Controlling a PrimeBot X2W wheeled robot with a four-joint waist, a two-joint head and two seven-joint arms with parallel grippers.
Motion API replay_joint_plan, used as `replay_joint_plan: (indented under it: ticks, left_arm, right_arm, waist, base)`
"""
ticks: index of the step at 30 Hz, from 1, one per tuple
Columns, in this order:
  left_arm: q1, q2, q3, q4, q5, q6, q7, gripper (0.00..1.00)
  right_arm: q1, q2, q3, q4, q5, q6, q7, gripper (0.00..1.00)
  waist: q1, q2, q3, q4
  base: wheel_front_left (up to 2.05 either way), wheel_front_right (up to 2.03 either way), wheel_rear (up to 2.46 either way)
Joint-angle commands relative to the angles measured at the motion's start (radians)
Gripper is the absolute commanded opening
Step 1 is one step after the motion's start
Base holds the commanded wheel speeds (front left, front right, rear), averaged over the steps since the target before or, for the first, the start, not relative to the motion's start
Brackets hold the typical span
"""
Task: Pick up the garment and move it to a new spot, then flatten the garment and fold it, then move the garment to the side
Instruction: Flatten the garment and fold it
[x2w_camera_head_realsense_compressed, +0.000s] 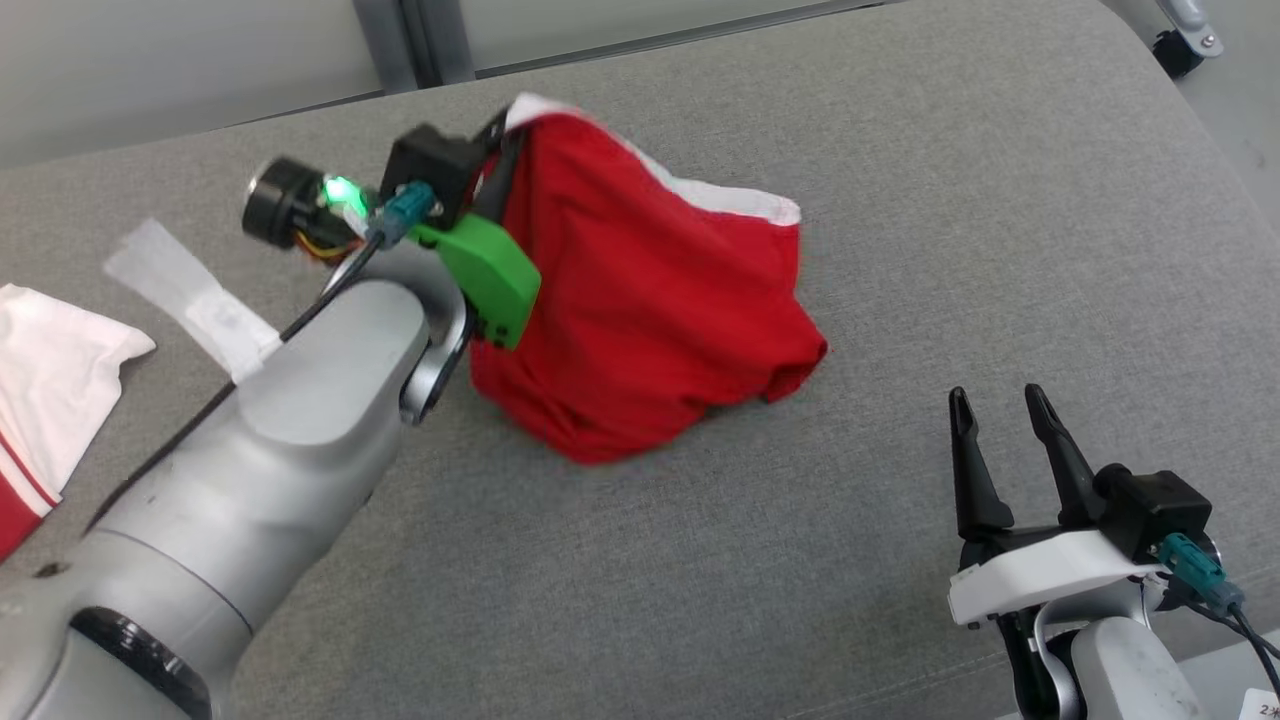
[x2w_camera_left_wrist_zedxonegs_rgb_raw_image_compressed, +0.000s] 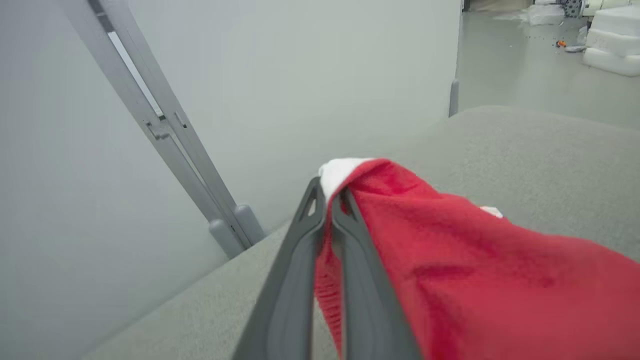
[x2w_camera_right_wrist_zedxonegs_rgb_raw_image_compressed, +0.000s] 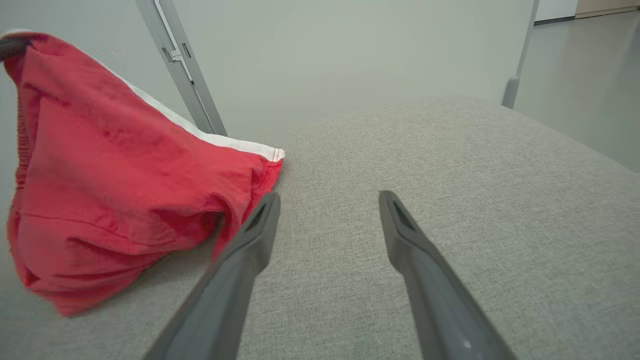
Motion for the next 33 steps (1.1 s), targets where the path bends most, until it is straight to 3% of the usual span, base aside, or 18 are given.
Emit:
replay_joint_plan:
  ticks: [1, 5, 11, 19, 28, 29, 30, 31, 33]
  left_arm:
    - [-0.023, 0.015, 0.029, -0.058, 0.068, 0.033, -0.005, 0.00]
    - [0.018, 0.049, 0.106, -0.233, 0.231, 0.095, -0.004, 0.00]
    - [0.155, 0.084, 0.095, -0.291, 0.333, 0.072, -0.004, 0.00]
    - [0.338, 0.099, 0.055, -0.267, 0.327, 0.056, -0.005, 0.00]
    - [0.451, 0.035, -0.001, -0.215, 0.304, 0.044, 0.000, 0.00]
    - [0.455, 0.026, -0.009, -0.207, 0.305, 0.037, 0.000, 0.05]
    - [0.463, 0.015, -0.018, -0.198, 0.303, 0.027, 0.000, 0.49]
    - [0.469, 0.008, -0.023, -0.190, 0.300, 0.020, -0.001, 1.00]
    - [0.484, -0.009, -0.036, -0.172, 0.290, 0.002, 0.002, 1.00]
  right_arm:
    - [-0.005, -0.002, -0.002, -0.004, 0.004, -0.001, -0.003, 1.00]
    - [0.000, -0.002, -0.008, -0.003, 0.005, -0.001, -0.003, 1.00]
    - [0.014, -0.002, -0.019, -0.003, -0.004, -0.001, -0.003, 1.00]
    - [0.018, -0.002, -0.019, 0.000, -0.016, -0.001, -0.003, 1.00]
    - [0.018, -0.002, -0.020, -0.001, -0.025, -0.001, -0.003, 1.00]
    - [0.017, -0.002, -0.020, 0.000, -0.027, -0.001, -0.003, 1.00]
    - [0.016, -0.002, -0.022, 0.000, -0.027, -0.001, -0.003, 1.00]
    - [0.016, -0.002, -0.023, 0.000, -0.029, -0.001, -0.003, 1.00]
    - [0.016, -0.002, -0.026, -0.001, -0.033, -0.001, -0.003, 1.00]
  waist:
    - [0.0000, 0.0000, 0.003, -0.003]
    - [0.0000, 0.0000, -0.001, 0.000]
    - [0.0000, 0.0000, -0.016, 0.039]
    - [0.0000, 0.0000, -0.026, 0.118]
    - [0.0000, 0.0000, -0.030, 0.176]
    - [0.0000, 0.0000, -0.030, 0.179]
    - [0.0000, 0.0000, -0.030, 0.182]
    - [0.0000, 0.0000, -0.029, 0.185]
    - [0.0000, 0.0000, -0.029, 0.191]
  base:
    - [0.00, 0.00, 0.00]
    - [0.00, 0.00, 0.00]
    - [0.00, 0.00, 0.00]
    - [0.00, 0.00, 0.00]
    - [0.00, 0.00, 0.00]
    - [0.00, 0.00, 0.00]
    - [0.00, 0.00, 0.00]
    - [0.00, 0.00, 0.00]
    - [0.00, 0.00, 0.00]
